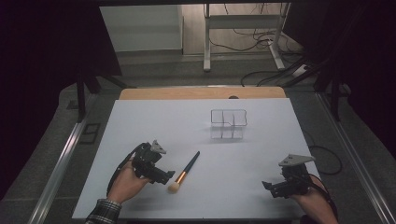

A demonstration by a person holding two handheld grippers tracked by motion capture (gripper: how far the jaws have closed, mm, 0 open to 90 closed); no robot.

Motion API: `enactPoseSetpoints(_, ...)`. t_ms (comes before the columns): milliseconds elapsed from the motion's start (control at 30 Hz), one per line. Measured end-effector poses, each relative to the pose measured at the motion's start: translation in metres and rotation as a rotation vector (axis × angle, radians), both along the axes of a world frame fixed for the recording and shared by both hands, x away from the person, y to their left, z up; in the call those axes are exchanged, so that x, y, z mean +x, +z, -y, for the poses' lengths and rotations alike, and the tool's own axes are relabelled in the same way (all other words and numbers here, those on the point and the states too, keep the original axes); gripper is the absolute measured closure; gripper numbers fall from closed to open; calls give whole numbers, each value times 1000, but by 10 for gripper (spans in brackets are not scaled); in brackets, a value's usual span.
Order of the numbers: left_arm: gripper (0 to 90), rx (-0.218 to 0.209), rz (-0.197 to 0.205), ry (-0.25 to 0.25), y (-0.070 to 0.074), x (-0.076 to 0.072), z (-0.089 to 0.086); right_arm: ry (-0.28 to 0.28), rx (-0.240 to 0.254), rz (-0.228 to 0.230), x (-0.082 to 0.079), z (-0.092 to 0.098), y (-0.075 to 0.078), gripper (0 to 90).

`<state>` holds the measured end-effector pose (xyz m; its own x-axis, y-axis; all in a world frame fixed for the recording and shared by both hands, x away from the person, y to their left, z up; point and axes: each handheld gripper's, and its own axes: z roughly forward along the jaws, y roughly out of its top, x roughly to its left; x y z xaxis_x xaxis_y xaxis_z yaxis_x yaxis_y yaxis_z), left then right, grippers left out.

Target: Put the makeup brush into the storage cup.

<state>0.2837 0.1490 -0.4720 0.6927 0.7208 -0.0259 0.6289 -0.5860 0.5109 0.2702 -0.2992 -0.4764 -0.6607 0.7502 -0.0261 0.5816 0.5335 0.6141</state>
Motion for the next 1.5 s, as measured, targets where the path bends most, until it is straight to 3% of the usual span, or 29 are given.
enactPoseSetpoints(700,11,18,-23,-53,1,12,29,4,-3,0,0,-1,-1,0)
enactPoseSetpoints(1033,13,50,-35,-72,2,20,45,5,-3,-3,0,-1,-1,0)
enactPoseSetpoints(1500,0,59,-62,-53,-6,27,54,4,-5,-9,0,-1,-2,0)
